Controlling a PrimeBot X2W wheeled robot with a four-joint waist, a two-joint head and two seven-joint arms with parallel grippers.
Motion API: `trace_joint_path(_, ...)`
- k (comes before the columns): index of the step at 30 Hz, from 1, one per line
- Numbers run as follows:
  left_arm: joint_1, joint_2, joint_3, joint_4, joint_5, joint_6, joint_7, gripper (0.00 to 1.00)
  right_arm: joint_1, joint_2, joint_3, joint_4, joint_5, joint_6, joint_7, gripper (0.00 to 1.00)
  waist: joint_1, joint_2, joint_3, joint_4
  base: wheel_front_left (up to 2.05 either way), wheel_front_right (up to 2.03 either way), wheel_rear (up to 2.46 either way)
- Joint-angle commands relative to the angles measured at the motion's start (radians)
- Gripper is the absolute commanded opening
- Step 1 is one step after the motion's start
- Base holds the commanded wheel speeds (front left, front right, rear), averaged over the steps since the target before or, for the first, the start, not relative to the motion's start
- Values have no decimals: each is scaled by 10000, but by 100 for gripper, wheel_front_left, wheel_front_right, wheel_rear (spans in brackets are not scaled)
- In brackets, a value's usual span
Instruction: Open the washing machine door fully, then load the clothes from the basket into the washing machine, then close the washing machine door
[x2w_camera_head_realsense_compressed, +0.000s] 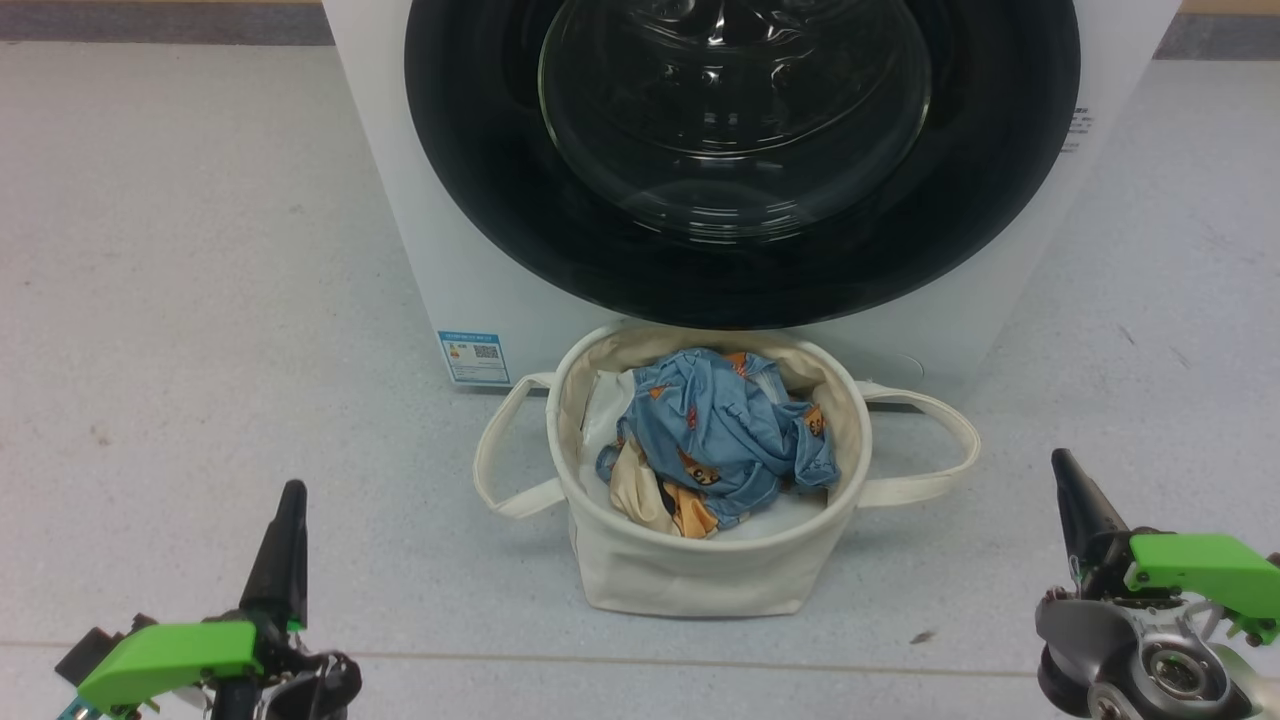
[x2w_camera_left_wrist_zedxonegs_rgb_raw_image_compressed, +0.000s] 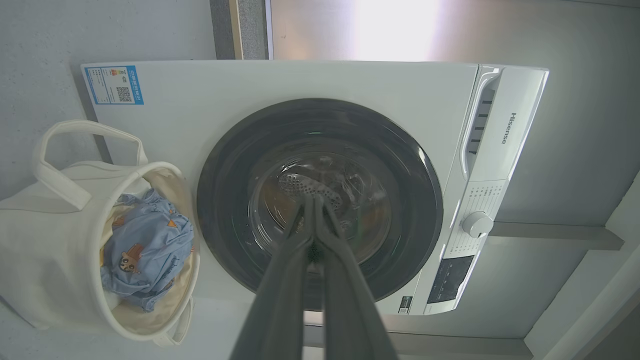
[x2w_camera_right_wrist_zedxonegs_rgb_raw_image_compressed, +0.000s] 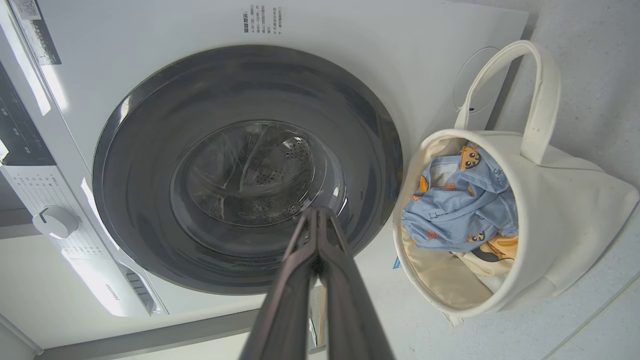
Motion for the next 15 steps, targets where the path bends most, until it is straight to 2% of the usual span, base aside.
trace_joint_path(1, -253, 69, 359, -350, 51, 15, 66, 0, -2, -261, 113, -349, 15, 0, -49, 0, 0, 0, 0, 0, 0, 0, 0)
trace_joint_path(15, -253, 67, 361, -350, 53, 15, 68, 0, -2, -260, 112, -348, 14, 0, -49, 0, 0, 0, 0, 0, 0, 0, 0)
